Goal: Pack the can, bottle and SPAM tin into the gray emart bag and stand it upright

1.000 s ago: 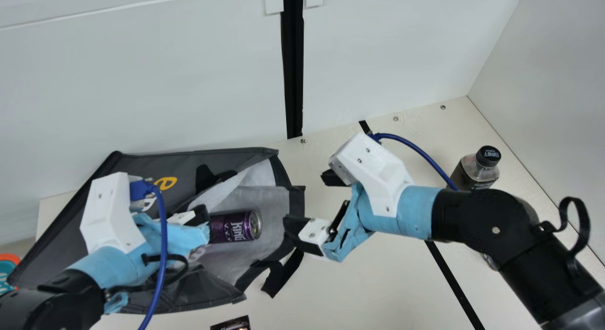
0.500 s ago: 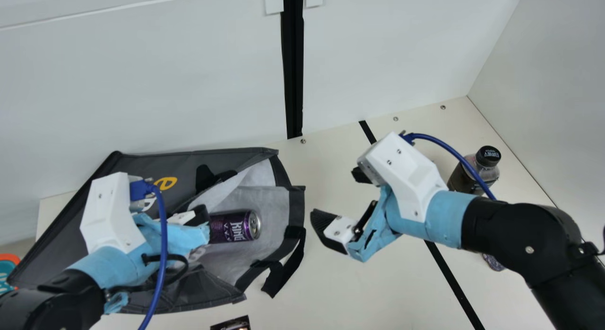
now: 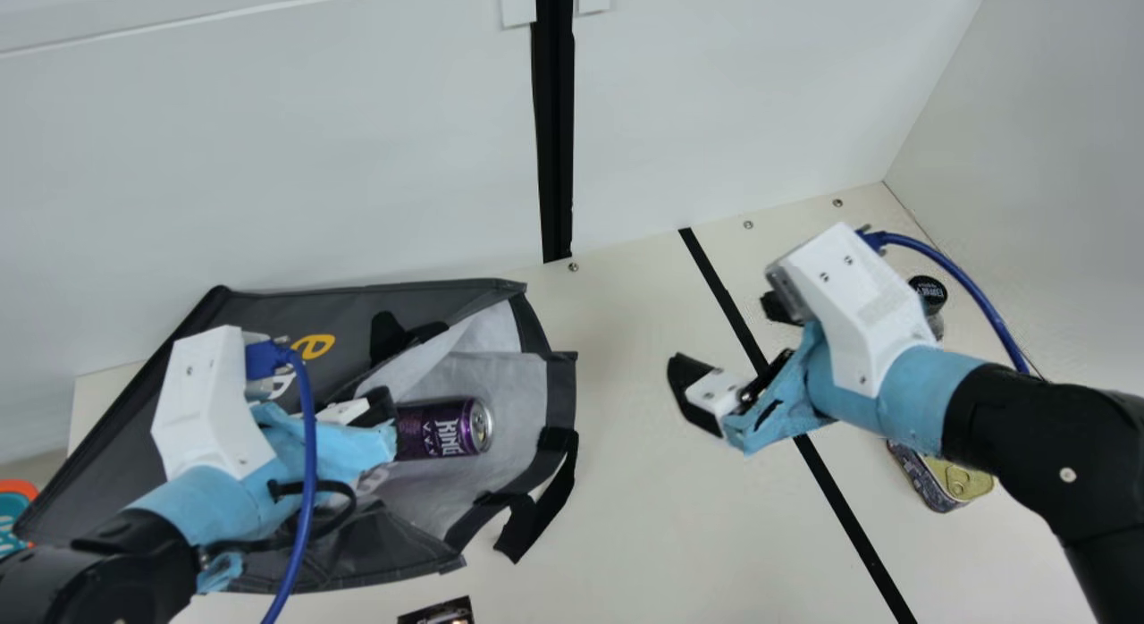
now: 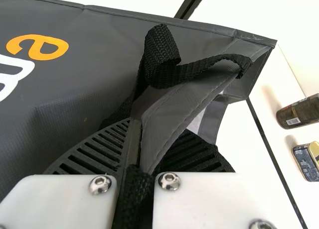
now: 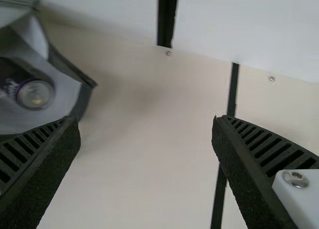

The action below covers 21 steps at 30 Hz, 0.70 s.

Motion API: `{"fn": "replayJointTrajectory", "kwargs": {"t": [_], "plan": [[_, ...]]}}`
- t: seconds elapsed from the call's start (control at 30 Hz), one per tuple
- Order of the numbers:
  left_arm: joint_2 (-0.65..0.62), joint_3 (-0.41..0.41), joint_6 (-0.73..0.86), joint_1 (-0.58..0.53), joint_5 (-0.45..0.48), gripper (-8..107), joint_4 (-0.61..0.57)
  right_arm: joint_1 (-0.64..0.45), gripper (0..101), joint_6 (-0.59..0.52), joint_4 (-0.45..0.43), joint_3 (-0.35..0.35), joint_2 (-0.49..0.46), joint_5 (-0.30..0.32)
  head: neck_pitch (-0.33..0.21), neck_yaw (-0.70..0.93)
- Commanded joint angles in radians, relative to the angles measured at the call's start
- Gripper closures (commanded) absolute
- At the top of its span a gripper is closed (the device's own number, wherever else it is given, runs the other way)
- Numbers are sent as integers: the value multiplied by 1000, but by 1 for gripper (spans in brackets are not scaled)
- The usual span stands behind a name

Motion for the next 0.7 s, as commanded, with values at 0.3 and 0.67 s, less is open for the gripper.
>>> {"fn": "replayJointTrajectory", "kwargs": {"t": [0.3, 0.67], "plan": [[0, 0, 0, 0, 0, 107, 0, -74, 6, 160, -162, 4, -25, -19, -23, -1], [0, 0, 0, 0, 0, 107, 0, -33, 6, 496, -456, -7, -87, 30, -23, -1]]}}
